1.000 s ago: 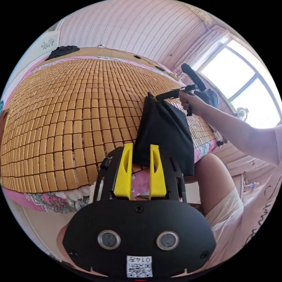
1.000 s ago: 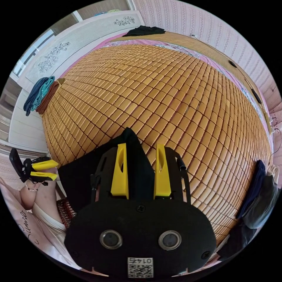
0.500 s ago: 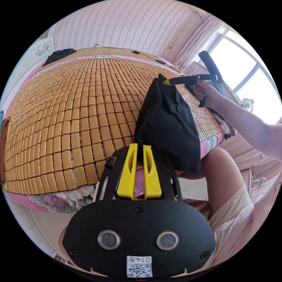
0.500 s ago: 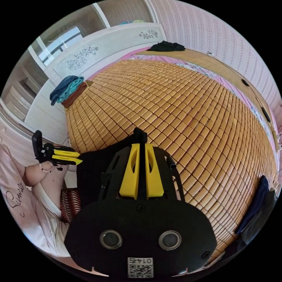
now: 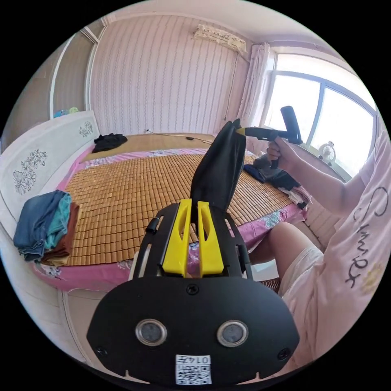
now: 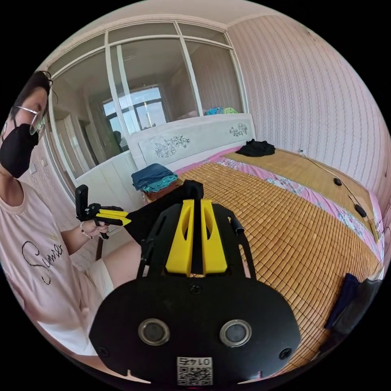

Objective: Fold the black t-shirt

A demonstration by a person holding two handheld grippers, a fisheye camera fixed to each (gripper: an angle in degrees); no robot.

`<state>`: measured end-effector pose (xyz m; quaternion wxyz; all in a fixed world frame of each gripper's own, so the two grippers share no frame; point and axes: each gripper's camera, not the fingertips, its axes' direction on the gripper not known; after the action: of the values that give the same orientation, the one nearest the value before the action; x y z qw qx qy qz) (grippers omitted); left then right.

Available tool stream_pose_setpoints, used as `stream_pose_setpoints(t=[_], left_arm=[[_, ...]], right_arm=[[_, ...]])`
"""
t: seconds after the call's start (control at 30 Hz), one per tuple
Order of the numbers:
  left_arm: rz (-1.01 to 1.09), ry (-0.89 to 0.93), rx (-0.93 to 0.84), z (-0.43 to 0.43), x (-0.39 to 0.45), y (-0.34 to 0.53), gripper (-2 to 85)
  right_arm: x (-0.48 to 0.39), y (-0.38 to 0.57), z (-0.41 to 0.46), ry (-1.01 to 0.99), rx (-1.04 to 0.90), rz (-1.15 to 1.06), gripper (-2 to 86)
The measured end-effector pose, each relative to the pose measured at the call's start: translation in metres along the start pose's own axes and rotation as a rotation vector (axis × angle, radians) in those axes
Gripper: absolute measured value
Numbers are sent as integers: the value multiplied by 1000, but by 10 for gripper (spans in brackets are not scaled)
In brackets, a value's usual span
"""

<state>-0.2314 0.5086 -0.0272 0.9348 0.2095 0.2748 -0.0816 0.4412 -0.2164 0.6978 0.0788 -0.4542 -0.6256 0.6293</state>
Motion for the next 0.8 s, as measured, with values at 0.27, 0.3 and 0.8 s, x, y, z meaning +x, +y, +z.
stream_pose_setpoints(t=[0.27,0.3,0.8], left_arm=[[-172,-328,152,-143,-68,17,11],[-189,-342,161,-150,-75,19,12],[-735,-647,35,-117,-310,102,72]], right_arm=[[-97,-121,96,-232,39,-199,17],[-111,-143,118,-263,26,-235,18],[-178,-278,471,-144,-558,-107,109]])
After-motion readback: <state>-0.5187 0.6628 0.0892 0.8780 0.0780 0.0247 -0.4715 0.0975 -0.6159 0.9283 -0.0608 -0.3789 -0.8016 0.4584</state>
